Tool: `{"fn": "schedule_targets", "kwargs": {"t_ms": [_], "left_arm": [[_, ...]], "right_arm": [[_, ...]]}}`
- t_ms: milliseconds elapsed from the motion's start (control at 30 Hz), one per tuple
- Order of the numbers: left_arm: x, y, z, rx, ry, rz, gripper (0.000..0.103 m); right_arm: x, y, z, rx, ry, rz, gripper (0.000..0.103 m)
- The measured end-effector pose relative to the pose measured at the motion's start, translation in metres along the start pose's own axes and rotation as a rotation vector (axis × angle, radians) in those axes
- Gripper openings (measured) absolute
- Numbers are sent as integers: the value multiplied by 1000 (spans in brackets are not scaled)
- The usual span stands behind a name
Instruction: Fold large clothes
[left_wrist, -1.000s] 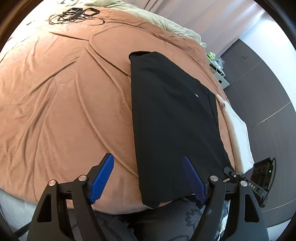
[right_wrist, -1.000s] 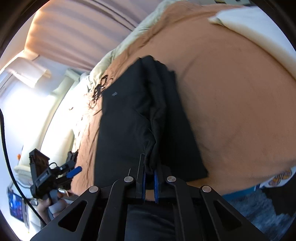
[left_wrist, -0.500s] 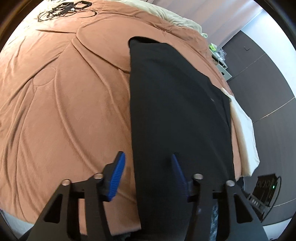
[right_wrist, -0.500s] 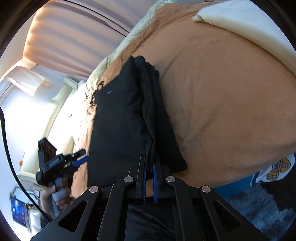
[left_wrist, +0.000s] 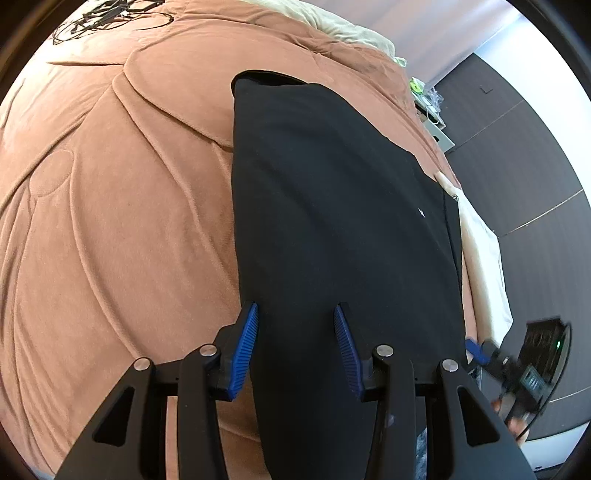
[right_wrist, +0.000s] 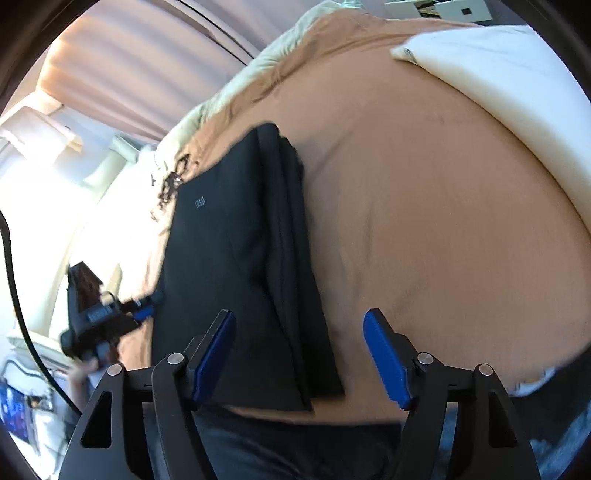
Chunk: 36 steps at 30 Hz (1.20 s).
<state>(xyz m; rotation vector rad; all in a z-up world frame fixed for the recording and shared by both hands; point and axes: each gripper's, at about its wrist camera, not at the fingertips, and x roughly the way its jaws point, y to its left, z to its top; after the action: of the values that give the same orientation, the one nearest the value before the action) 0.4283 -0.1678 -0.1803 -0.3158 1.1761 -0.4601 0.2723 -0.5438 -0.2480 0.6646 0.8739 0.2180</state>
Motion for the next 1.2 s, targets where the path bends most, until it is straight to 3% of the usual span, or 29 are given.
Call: {"fn": "schedule_targets", "kwargs": {"t_ms": [100, 167, 300, 367, 700, 800, 933, 1200], "left_arm": [[-5, 3, 6, -6, -10, -12, 43], [-7, 7, 12, -20, -7, -32, 44], [-3, 13, 20, -44, 1, -34, 59], [-1, 16, 24, -58, -3, -37, 61], [20, 27, 41, -103, 1, -78, 61], [24, 27, 46, -102, 1, -87, 61], [29, 30, 52, -99, 0, -93, 61], [34, 32, 58, -128, -10, -126, 61]], "right_arm": [[12, 4, 28, -23, 9, 30, 87], [21, 5, 43, -19, 14, 43, 87], [48, 6, 74, -9, 57, 96, 88], [60, 6, 87, -13, 85, 125, 88], [108, 9, 123, -90, 163, 150, 88], [128, 10, 137, -112, 200, 153, 94], [147, 12, 144, -131, 235, 166, 94], [157, 2, 145, -36, 285, 239, 94]]}}
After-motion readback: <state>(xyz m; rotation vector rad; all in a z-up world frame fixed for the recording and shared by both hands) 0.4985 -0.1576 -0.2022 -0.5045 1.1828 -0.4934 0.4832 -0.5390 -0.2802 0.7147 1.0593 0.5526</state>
